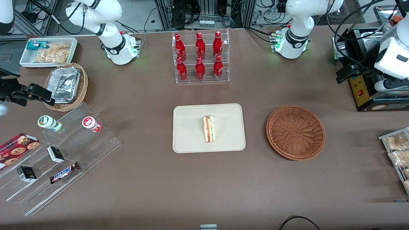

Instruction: Place sandwich from basket to tray

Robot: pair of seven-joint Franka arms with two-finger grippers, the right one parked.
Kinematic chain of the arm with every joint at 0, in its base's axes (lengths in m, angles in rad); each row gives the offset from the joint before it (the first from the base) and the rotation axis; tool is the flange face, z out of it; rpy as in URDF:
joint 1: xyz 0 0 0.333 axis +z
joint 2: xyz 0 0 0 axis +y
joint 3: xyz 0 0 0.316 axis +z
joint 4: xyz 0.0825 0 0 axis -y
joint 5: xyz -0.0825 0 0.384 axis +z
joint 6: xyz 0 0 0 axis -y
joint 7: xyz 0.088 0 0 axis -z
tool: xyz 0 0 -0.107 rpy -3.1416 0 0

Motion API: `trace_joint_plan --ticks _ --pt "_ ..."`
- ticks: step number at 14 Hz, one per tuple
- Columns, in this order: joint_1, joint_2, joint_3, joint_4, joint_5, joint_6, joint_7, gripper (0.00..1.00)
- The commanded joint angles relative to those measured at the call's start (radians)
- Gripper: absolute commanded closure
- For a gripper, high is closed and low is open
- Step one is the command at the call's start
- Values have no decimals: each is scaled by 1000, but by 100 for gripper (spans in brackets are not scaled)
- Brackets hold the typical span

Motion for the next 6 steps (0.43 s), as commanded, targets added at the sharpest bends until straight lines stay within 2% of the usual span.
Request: trace_joint_plan --ticks 1,6 --pt "24 -29 -19 -16 -13 -6 33 0" --pt "22 -9 -20 -1 -13 -6 32 0"
